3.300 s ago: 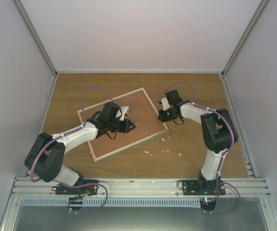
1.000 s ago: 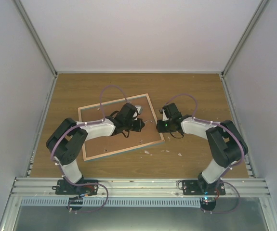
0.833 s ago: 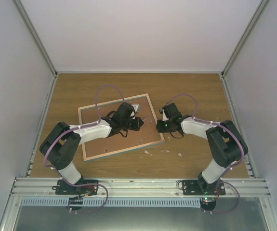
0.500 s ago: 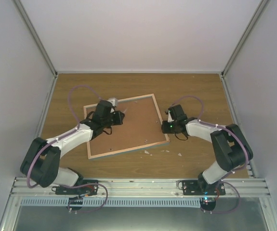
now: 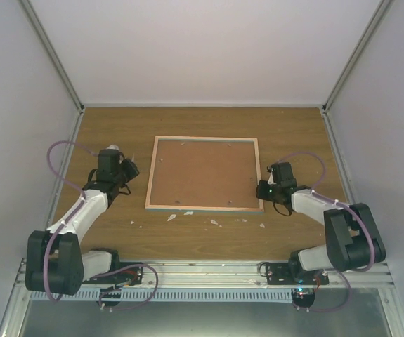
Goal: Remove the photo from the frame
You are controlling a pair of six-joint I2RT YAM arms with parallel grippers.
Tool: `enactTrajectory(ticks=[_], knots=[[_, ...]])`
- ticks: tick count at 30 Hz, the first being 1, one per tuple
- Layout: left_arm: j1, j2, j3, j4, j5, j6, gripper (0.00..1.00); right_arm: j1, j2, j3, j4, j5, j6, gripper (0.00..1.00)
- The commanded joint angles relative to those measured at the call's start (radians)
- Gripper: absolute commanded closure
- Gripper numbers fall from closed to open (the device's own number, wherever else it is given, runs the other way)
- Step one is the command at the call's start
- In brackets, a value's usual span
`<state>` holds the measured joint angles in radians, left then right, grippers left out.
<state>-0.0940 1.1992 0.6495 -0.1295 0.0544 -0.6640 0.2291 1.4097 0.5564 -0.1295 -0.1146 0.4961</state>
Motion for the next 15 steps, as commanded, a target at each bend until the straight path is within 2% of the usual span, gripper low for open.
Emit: enactTrajectory(ticks=[1,7,15], knots=[[0.086,0.006,-0.044,0.025,-0.011,-0.045,1.0,-0.026,-0.033,-0.07,0.055,-0.034,0.039,0.95],[0.2,0.119,-0.048,0.066,-0.005,-0.016,1.0,-0.026,-0.039,-0.108,0.119,-0.088,0.022,0.93],[0.288,0.195,-0.063,0.182,-0.007,0.073,1.0,-0.025,-0.037,-0.119,0.154,-0.118,-0.027,0.89]])
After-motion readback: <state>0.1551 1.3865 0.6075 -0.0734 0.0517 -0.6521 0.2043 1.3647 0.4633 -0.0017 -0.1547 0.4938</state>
